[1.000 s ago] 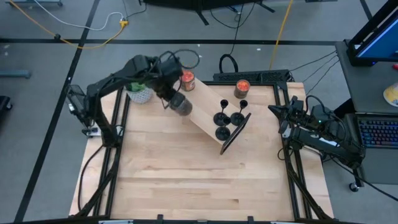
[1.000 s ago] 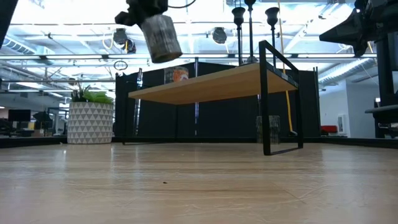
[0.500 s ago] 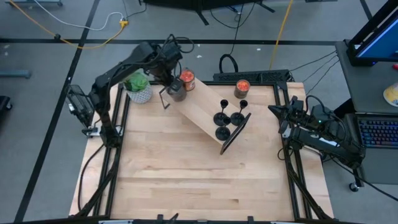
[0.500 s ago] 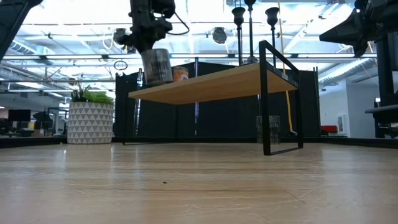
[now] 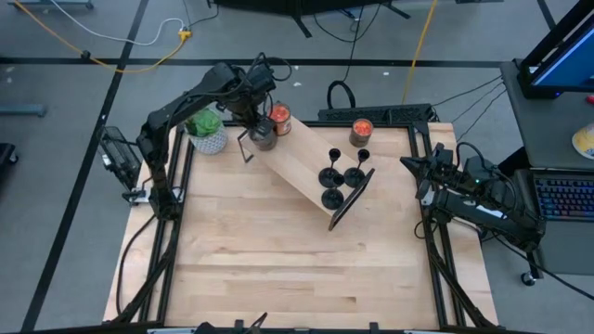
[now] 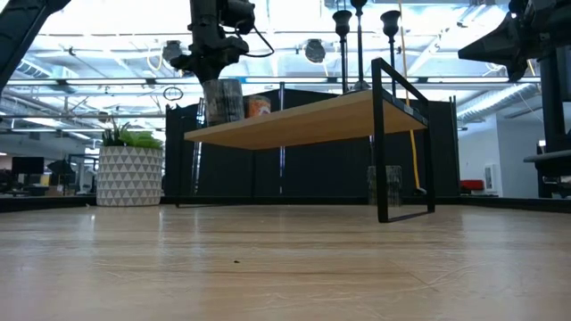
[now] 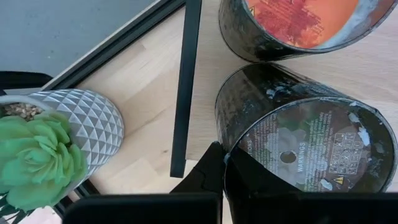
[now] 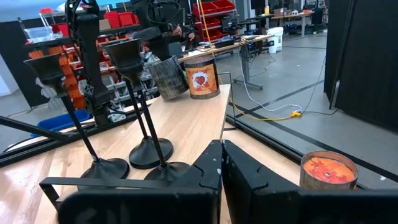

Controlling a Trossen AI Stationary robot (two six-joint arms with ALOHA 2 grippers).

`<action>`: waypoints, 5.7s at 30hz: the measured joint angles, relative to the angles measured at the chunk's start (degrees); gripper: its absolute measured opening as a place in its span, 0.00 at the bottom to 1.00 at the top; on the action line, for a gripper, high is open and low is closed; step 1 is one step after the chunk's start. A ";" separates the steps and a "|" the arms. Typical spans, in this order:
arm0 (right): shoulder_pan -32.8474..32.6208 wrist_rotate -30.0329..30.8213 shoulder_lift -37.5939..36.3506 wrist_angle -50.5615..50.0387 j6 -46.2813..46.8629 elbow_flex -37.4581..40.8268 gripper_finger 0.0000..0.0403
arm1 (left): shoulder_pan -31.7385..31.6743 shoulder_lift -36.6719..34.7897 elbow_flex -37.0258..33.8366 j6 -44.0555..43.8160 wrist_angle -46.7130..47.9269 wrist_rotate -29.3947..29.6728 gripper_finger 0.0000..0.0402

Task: Pick & Place candle stick holders
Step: Put the brown scented candle on the shelf, then put the orange scented candle on the shelf

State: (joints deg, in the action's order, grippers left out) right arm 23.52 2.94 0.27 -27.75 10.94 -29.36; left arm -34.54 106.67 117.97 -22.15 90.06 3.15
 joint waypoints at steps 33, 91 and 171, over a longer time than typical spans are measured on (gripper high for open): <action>-0.02 0.00 0.01 -0.48 0.18 0.01 0.00 | -0.02 -0.31 -3.02 -2.36 -0.08 -0.91 0.00; 0.00 -0.10 0.02 7.70 0.37 0.02 0.00 | 5.17 -19.26 -3.06 -4.76 -0.84 1.45 0.29; 35.30 -9.06 87.29 4.25 21.04 -30.27 0.35 | 21.65 -71.93 -67.95 -0.78 -53.90 9.51 0.29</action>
State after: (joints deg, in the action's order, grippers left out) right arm 58.82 -6.12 87.56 -23.50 31.98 -59.64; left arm -12.88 34.74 50.02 -22.94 36.16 12.67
